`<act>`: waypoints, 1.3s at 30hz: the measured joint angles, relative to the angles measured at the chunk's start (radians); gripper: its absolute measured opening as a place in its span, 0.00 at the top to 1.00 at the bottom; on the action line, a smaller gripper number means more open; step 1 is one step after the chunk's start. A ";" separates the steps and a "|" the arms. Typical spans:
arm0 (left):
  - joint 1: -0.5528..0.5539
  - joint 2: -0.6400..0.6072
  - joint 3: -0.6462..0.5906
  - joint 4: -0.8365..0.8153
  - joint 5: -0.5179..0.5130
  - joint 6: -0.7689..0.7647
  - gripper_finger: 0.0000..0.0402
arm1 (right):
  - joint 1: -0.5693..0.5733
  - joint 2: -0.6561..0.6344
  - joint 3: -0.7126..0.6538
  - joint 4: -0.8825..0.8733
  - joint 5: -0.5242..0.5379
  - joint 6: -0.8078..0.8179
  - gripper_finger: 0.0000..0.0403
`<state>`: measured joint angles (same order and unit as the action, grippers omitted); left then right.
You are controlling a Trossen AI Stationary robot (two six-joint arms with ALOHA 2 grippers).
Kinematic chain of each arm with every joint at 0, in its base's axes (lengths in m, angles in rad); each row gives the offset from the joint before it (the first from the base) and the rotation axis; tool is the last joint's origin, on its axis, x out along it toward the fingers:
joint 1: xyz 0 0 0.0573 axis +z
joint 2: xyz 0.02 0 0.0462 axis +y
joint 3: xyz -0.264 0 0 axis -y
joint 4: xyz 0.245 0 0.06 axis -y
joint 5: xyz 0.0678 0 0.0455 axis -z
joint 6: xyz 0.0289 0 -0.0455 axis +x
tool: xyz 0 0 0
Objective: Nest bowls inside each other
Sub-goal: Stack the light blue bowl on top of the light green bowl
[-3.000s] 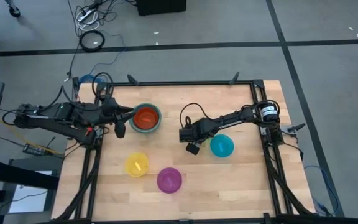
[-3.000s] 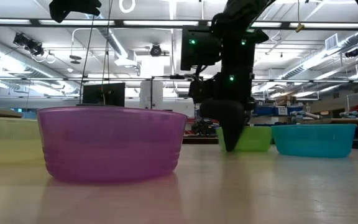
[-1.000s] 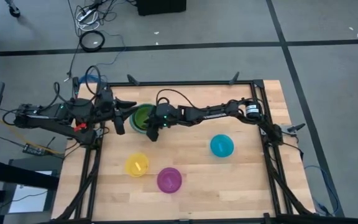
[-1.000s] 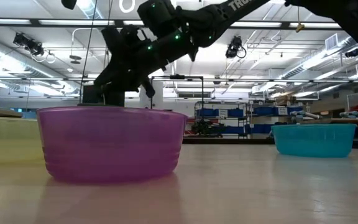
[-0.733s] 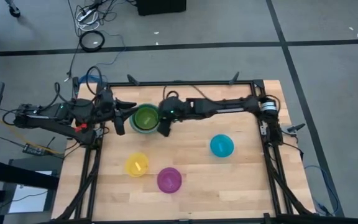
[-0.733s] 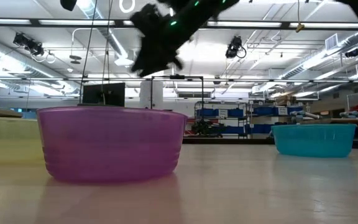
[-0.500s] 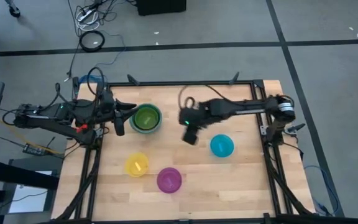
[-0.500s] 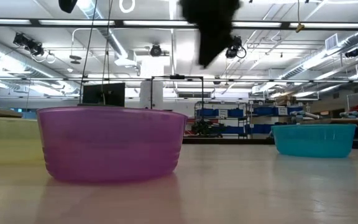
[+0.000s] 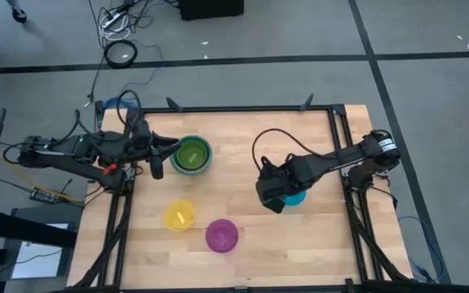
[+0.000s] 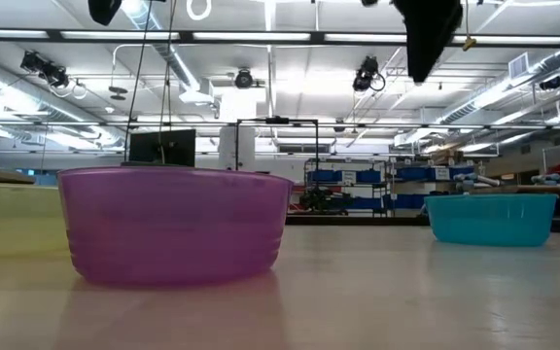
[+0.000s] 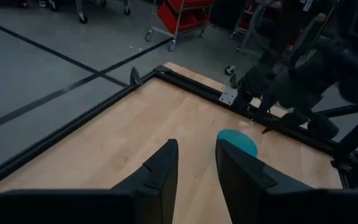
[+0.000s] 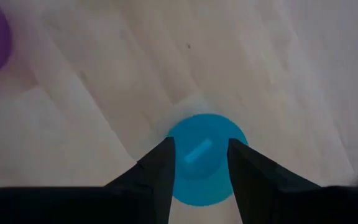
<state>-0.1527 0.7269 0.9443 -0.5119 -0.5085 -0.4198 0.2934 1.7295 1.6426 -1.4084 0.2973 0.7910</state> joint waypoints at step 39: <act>0.000 0.003 0.000 -0.034 -0.004 -0.001 0.71 | -0.091 -0.002 -0.647 0.691 -0.298 -0.046 0.96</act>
<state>-0.1528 0.7294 0.9440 -0.5458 -0.5121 -0.4210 0.2028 1.7279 0.9952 -0.7176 -0.0010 0.7448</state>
